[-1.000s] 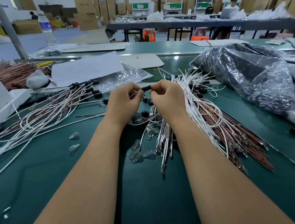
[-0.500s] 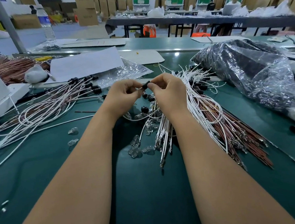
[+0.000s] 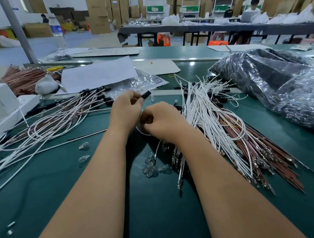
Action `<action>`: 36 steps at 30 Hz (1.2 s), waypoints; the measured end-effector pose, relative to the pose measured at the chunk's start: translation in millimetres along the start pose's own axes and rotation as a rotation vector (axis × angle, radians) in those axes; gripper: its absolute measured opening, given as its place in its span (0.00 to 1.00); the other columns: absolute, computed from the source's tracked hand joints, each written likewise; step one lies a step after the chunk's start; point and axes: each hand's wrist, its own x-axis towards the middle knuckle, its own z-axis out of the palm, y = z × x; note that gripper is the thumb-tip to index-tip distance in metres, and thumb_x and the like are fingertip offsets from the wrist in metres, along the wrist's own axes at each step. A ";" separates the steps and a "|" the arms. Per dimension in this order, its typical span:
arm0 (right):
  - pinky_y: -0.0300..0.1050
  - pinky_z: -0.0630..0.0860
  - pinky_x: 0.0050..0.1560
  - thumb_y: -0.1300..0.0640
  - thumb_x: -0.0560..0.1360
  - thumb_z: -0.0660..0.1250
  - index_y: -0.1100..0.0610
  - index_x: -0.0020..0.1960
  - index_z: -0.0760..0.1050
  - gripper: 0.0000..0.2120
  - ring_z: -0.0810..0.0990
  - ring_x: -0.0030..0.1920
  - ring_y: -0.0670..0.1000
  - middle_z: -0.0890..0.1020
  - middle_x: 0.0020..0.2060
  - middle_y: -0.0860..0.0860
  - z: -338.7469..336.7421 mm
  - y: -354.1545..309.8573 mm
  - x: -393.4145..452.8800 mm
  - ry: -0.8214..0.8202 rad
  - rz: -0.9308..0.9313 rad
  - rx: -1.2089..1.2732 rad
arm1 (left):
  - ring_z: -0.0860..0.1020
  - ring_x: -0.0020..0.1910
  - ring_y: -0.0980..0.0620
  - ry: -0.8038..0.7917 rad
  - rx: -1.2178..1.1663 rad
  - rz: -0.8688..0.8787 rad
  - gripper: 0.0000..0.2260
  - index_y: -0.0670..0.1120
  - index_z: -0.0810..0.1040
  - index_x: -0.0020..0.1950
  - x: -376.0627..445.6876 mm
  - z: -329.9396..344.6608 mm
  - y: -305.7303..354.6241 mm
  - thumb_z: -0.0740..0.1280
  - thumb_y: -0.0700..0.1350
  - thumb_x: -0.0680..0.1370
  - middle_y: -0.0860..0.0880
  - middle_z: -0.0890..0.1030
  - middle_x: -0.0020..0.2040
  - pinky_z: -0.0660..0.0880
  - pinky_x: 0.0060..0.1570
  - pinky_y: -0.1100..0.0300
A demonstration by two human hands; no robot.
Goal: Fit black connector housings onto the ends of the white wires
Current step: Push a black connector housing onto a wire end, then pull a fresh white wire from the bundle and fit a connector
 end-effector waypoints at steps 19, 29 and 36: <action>0.37 0.77 0.41 0.64 0.75 0.69 0.55 0.42 0.78 0.05 0.77 0.37 0.46 0.79 0.36 0.50 -15.2 29.6 -2.7 0.443 0.376 1.059 | 0.66 0.25 0.61 -0.276 -0.172 0.012 0.08 0.47 0.77 0.47 -10.7 -0.1 13.2 0.61 0.37 0.80 0.46 0.82 0.40 0.65 0.28 0.68; 0.35 0.74 0.36 0.65 0.73 0.71 0.55 0.41 0.79 0.06 0.77 0.31 0.42 0.80 0.33 0.50 -14.5 31.3 -2.0 0.423 0.376 0.994 | 0.73 0.31 0.57 -0.204 -0.116 0.041 0.05 0.47 0.80 0.44 -9.7 0.9 10.1 0.67 0.38 0.77 0.43 0.83 0.39 0.69 0.31 0.71; 0.35 0.75 0.34 0.62 0.76 0.68 0.55 0.37 0.78 0.10 0.78 0.29 0.42 0.80 0.29 0.47 -14.5 34.0 -1.6 0.406 0.395 0.983 | 0.74 0.29 0.61 -0.180 -0.153 0.084 0.04 0.43 0.83 0.45 -10.0 -1.4 11.0 0.70 0.37 0.76 0.47 0.82 0.37 0.71 0.33 0.70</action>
